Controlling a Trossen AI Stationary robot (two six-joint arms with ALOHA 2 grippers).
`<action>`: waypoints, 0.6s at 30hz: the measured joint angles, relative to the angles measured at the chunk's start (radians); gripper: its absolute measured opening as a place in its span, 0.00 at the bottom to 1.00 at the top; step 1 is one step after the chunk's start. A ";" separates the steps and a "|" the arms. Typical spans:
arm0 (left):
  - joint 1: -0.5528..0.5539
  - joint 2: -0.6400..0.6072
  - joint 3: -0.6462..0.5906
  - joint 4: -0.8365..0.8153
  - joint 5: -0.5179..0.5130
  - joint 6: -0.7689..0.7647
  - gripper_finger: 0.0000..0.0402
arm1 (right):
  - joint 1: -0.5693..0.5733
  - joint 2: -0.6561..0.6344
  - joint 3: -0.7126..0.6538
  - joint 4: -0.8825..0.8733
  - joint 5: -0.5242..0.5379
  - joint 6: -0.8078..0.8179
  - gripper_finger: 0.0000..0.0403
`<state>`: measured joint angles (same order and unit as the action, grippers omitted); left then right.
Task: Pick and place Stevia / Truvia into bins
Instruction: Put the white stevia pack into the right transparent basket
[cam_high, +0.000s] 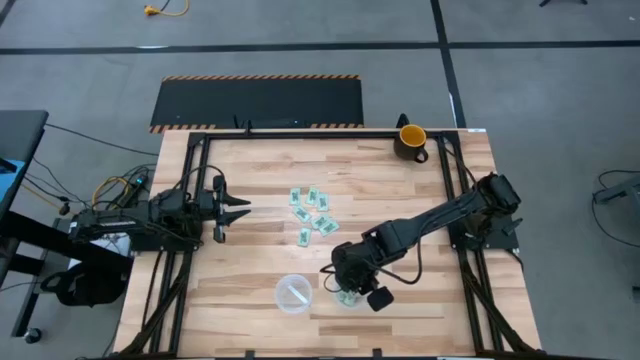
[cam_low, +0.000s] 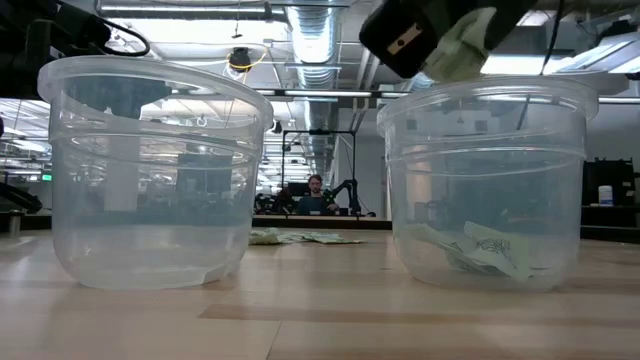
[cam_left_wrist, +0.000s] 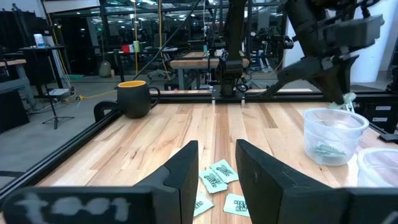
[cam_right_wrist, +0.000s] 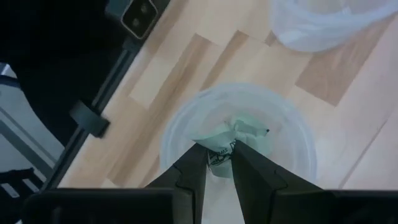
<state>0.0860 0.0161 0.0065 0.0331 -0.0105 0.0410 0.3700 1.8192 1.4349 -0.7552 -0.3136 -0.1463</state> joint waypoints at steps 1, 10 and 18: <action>0.000 0.000 0.000 0.000 0.000 0.000 0.24 | -0.001 0.004 -0.002 -0.010 0.000 0.001 0.17; 0.000 0.000 0.000 0.000 0.000 0.000 0.24 | -0.001 0.002 -0.002 -0.014 -0.002 0.009 0.29; 0.000 0.000 0.000 0.000 0.000 0.000 0.24 | -0.003 0.002 -0.002 -0.014 0.005 0.009 0.42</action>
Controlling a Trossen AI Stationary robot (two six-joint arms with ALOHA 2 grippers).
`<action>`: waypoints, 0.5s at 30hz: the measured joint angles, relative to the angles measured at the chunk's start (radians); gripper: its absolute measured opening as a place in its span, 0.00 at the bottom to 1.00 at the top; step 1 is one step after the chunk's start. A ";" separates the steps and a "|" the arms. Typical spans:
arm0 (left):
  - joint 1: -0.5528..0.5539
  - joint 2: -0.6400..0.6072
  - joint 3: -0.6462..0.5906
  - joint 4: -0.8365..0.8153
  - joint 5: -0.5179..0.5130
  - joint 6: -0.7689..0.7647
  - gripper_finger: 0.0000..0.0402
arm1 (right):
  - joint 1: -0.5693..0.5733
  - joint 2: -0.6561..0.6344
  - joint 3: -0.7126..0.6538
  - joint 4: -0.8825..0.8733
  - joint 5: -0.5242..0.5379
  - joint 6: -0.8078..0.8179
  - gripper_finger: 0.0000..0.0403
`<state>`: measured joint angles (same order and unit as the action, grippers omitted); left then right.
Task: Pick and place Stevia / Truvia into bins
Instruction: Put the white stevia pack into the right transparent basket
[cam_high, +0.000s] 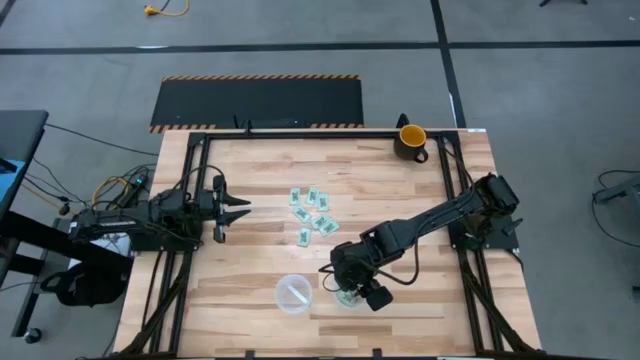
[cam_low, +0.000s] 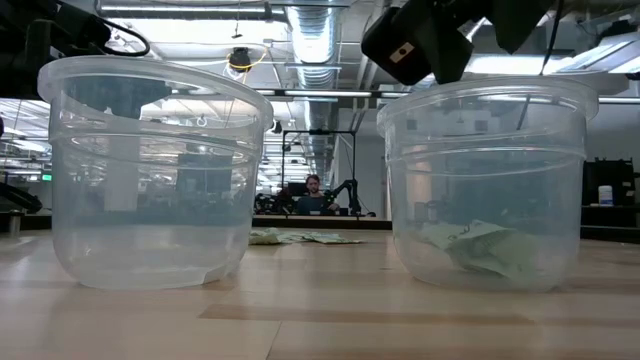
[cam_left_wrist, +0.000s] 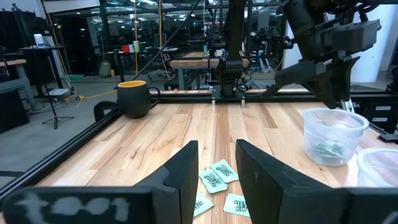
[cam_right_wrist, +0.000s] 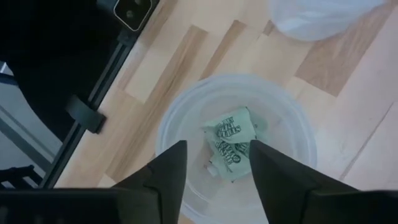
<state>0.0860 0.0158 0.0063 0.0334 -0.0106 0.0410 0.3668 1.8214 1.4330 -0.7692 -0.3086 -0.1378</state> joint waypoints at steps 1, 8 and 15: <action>0.000 0.000 0.000 0.000 0.000 0.000 0.24 | -0.003 0.000 0.000 -0.001 0.008 0.000 0.43; 0.000 0.000 0.000 0.000 0.000 0.000 0.24 | -0.028 -0.010 0.009 -0.118 0.131 0.032 0.40; 0.000 0.000 0.000 0.000 0.000 0.000 0.24 | -0.081 -0.010 0.064 -0.257 0.269 0.004 0.36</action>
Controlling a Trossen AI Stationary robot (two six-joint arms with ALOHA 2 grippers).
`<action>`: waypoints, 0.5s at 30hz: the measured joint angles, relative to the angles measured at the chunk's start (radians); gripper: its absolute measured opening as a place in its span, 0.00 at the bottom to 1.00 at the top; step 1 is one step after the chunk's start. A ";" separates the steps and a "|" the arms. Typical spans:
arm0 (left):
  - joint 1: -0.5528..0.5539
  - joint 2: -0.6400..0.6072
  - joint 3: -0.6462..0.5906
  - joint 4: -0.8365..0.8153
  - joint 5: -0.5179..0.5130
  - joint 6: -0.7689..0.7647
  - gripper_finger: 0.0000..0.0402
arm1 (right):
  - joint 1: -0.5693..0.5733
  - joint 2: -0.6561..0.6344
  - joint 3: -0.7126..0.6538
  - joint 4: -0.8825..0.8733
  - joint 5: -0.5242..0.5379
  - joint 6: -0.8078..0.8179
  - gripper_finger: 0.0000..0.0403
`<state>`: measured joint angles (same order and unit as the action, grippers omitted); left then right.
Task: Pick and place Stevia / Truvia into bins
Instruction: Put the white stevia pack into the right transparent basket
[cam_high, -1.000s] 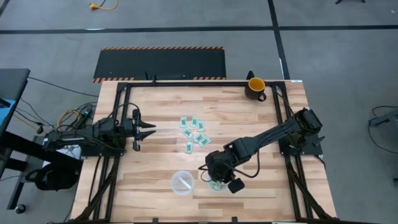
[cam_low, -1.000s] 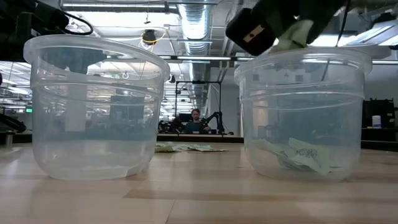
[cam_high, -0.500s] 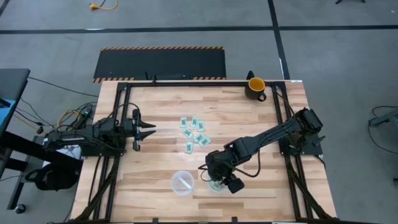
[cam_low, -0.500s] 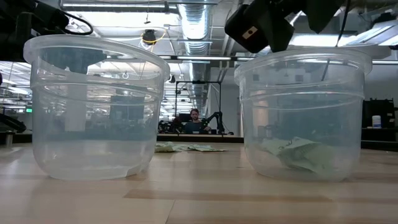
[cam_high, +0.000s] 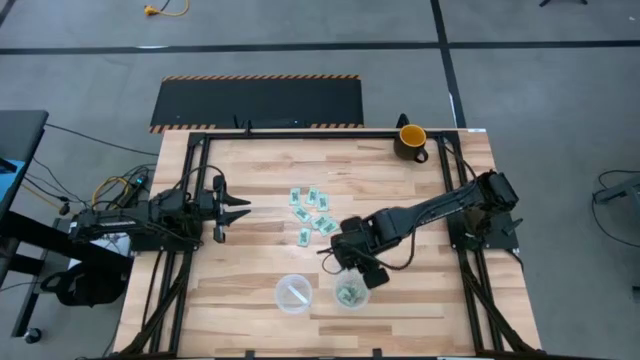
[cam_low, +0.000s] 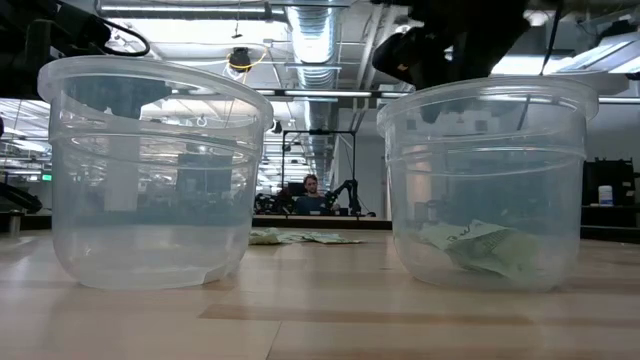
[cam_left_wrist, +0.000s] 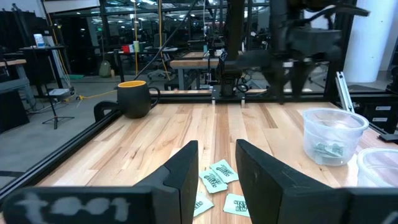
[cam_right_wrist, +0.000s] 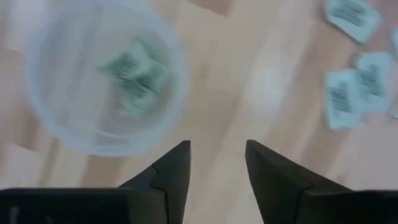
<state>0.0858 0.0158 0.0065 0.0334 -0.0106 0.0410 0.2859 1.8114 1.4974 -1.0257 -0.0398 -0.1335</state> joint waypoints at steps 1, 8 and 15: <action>0.000 0.000 0.000 0.000 0.000 0.000 0.24 | -0.011 0.000 0.004 -0.005 0.011 -0.018 0.36; 0.000 0.000 0.000 0.000 0.000 0.000 0.24 | -0.110 -0.001 0.020 -0.002 0.023 -0.172 0.35; 0.000 0.000 0.000 0.000 0.000 0.000 0.24 | -0.233 0.000 0.020 0.084 0.014 -0.228 0.36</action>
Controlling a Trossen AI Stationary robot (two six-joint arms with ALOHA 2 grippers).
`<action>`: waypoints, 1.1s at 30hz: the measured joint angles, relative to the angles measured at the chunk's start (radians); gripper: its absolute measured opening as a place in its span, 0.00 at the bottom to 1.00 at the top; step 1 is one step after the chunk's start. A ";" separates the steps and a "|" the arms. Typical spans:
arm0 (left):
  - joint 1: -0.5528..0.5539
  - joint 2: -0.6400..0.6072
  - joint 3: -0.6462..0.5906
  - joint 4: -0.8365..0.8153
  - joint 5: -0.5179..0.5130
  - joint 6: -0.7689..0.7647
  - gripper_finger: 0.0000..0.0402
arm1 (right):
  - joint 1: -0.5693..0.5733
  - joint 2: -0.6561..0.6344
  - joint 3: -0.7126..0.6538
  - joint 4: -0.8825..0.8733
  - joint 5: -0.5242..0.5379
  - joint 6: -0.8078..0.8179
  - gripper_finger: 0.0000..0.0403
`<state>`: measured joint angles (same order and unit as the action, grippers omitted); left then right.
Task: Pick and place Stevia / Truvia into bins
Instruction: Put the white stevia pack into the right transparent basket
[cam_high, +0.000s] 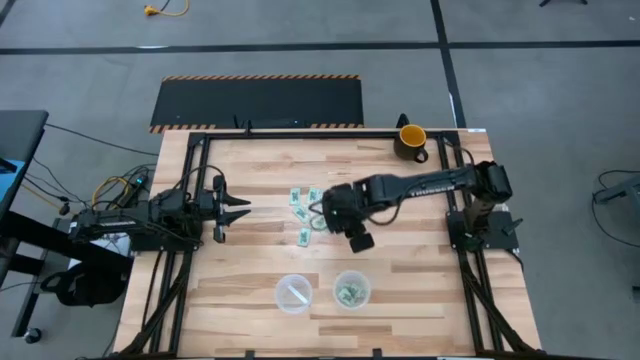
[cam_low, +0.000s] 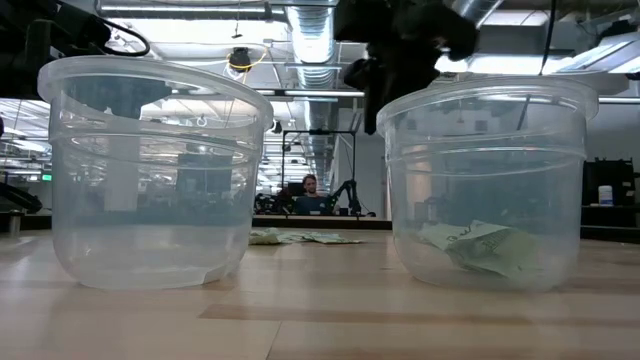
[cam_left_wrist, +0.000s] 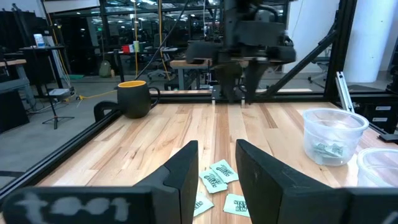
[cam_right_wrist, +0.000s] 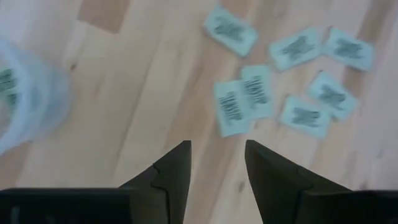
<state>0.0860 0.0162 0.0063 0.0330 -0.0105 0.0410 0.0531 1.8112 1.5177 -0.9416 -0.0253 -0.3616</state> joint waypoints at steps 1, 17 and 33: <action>0.000 0.000 0.000 0.000 0.000 0.000 0.24 | -0.012 0.003 0.000 0.011 -0.003 -0.013 0.36; 0.000 0.009 0.000 0.003 -0.002 0.000 0.24 | -0.062 0.137 -0.002 0.123 -0.055 -0.193 0.35; 0.000 0.018 0.000 0.001 -0.001 0.000 0.24 | -0.097 0.230 0.002 0.199 -0.074 -0.223 0.35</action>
<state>0.0858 0.0341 0.0063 0.0335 -0.0116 0.0410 -0.0440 2.0410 1.5200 -0.7430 -0.0997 -0.5849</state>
